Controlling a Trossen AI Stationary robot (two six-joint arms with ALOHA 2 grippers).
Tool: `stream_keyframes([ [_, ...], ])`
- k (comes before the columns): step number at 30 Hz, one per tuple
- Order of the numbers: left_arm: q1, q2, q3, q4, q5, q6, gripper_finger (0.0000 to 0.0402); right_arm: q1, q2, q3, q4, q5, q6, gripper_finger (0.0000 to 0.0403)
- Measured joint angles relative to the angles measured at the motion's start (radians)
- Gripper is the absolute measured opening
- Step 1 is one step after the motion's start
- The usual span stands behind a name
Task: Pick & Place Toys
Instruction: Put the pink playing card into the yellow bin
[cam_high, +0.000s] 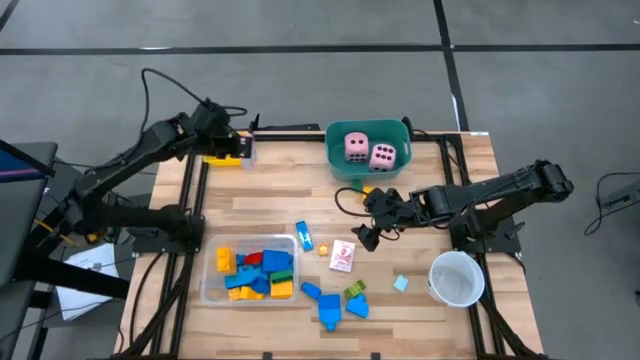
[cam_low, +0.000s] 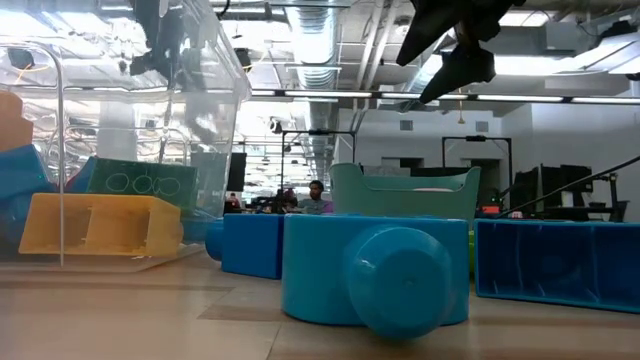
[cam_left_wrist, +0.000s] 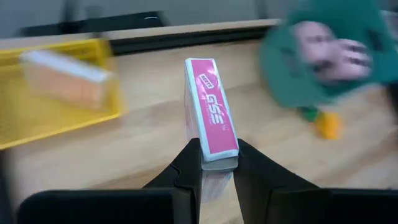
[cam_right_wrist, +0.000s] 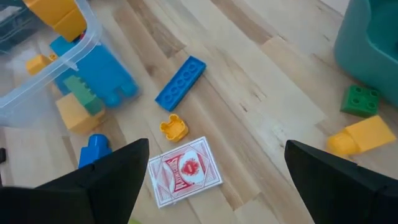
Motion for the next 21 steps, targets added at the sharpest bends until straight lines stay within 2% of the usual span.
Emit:
stream_keyframes([
  [5,0.063,0.000,-0.002,-0.056,-0.198,-0.059,0.0056,0.012,0.000,0.000,-0.014,0.012,0.032,0.0366],
  [9,0.060,0.000,-0.049,-0.042,-0.271,-0.132,0.0056,0.014,0.000,0.000,-0.015,0.014,0.048,0.0366],
  [12,0.035,-0.004,-0.107,-0.036,-0.372,-0.259,0.0056,0.014,0.000,0.000,-0.022,0.021,0.050,0.0366],
  [17,-0.057,-0.033,-0.210,0.020,-0.596,-0.500,0.0056,0.014,0.001,0.000,-0.024,0.035,0.055,0.0366],
  [21,-0.096,-0.040,-0.265,0.019,-0.709,-0.665,0.0056,0.014,0.001,0.000,-0.024,0.035,0.060,0.0366],
])
